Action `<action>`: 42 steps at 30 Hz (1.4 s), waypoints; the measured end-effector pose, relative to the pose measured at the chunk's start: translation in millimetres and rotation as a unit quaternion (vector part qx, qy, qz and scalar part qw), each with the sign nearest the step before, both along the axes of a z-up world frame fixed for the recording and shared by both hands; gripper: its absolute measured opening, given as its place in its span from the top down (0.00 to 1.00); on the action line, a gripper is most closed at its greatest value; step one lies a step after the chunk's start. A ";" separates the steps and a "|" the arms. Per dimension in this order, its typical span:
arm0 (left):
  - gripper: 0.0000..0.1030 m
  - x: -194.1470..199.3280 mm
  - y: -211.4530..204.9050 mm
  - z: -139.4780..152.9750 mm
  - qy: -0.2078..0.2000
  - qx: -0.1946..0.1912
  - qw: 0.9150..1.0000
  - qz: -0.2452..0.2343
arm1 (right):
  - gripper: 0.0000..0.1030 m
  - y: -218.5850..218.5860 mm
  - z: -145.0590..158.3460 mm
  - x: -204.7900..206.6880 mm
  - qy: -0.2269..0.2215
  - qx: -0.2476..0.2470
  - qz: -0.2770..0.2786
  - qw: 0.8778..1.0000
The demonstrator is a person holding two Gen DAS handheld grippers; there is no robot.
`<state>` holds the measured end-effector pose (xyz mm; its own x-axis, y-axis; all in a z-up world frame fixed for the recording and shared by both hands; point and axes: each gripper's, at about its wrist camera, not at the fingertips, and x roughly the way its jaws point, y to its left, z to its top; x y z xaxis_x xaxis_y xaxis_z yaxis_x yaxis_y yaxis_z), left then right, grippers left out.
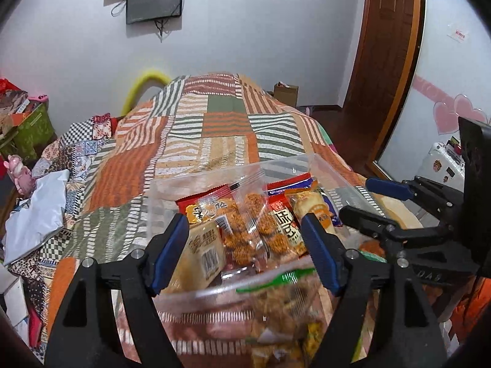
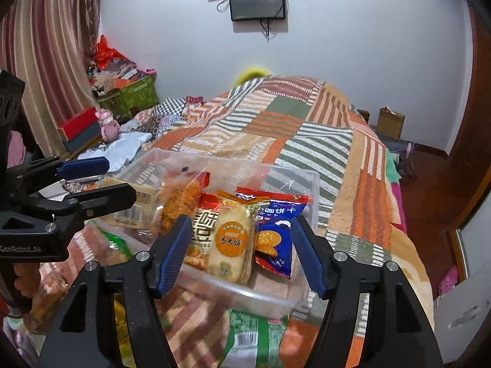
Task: Organize snacks
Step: 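Carry both packs over the clear box and release them inside, then grasp the long wafer roll with left tool while right tool grasps green jelly cup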
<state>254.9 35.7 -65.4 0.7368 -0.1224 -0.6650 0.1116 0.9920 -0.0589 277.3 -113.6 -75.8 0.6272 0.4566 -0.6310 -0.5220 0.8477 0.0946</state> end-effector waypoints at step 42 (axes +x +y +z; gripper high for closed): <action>0.13 -175.7 75.4 -89.7 0.116 -0.015 0.988 0.101 | 0.30 -0.6 -59.5 -107.2 0.100 0.023 0.039 0.994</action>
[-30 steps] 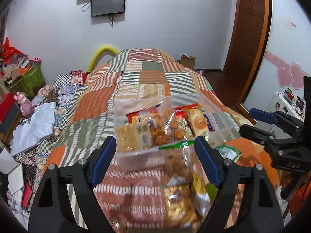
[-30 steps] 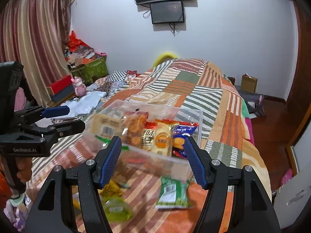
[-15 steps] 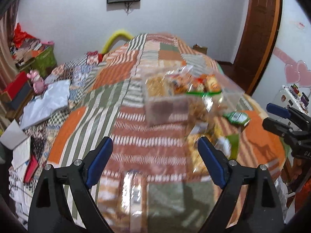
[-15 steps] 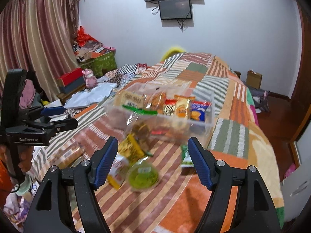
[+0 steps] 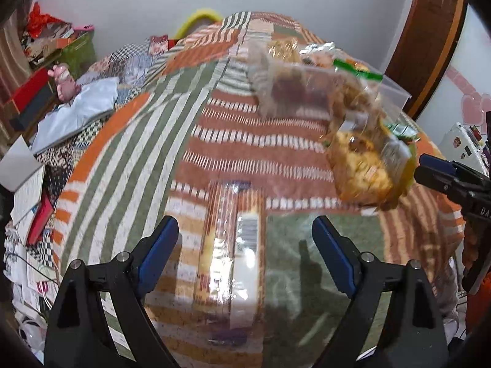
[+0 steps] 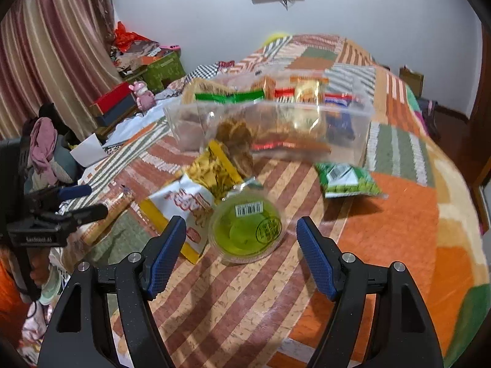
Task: Organize snacks
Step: 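Grasp the long wafer roll with left tool while right tool grasps green jelly cup, then lower the wafer roll and jelly cup into the clear box and release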
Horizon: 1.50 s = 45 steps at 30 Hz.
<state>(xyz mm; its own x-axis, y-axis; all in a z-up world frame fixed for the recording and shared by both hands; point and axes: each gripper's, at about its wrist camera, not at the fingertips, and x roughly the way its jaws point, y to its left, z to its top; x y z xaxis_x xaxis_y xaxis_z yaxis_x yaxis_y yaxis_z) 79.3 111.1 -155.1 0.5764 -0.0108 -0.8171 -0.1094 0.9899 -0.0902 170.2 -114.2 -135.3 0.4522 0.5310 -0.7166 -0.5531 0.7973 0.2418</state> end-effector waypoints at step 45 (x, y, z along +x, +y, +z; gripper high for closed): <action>0.56 46.3 -26.1 76.3 -0.137 -0.021 0.990 -0.036 | 0.47 -21.9 44.0 14.6 -0.068 0.040 -0.050 0.996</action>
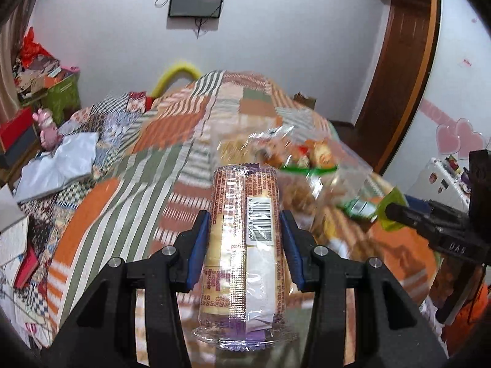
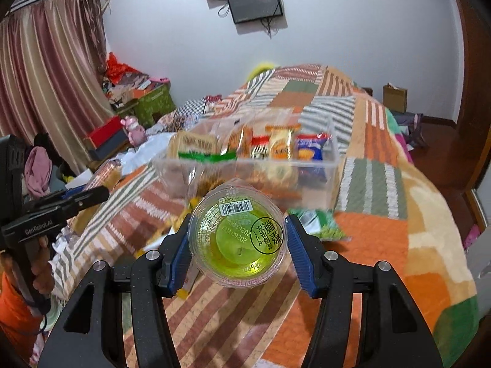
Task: Organize snacks
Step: 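Lower the wafer roll and jelly cup into the clear box and release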
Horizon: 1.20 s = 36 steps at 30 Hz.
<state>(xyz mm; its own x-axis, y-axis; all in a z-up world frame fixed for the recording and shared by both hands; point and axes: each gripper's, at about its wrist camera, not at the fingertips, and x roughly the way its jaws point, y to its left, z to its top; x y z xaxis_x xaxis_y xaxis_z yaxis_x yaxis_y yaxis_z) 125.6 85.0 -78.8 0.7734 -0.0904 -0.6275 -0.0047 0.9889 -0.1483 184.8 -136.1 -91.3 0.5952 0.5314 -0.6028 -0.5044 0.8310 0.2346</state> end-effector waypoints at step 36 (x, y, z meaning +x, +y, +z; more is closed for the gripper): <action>0.56 165.0 -41.9 -13.0 0.027 0.043 0.995 -0.081 | 0.47 11.2 -9.6 111.8 -0.018 -0.068 -0.029 0.997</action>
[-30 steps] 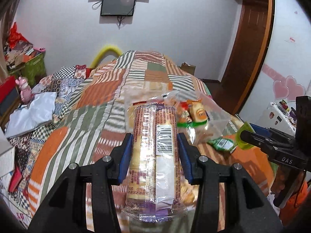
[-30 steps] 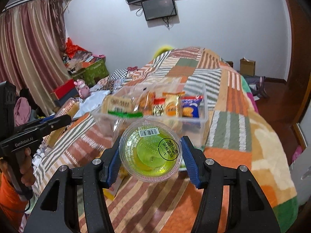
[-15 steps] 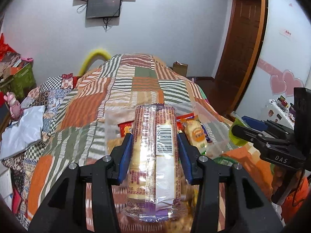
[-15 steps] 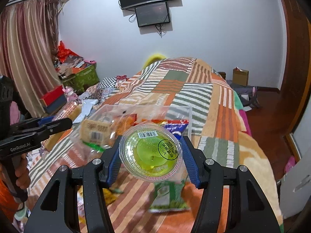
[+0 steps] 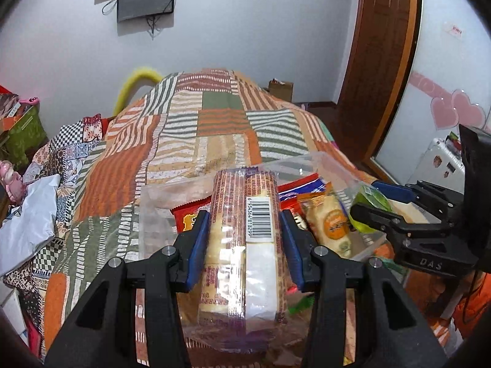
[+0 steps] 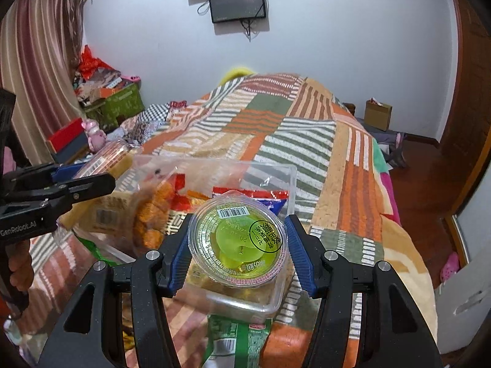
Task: Organize snacks
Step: 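Lower the wafer roll and jelly cup into the clear box and release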
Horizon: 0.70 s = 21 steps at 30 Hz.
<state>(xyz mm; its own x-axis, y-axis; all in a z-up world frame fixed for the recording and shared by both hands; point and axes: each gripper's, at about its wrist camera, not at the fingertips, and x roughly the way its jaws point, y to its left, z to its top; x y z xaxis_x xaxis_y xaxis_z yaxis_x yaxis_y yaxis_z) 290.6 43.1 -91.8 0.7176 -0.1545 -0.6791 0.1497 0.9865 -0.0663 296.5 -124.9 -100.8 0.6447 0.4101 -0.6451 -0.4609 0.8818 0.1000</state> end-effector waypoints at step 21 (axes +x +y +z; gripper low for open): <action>0.40 -4.7 4.7 4.3 0.007 -0.015 1.000 0.019 | 0.33 7.2 12.3 -14.9 -0.034 -0.034 0.004 0.999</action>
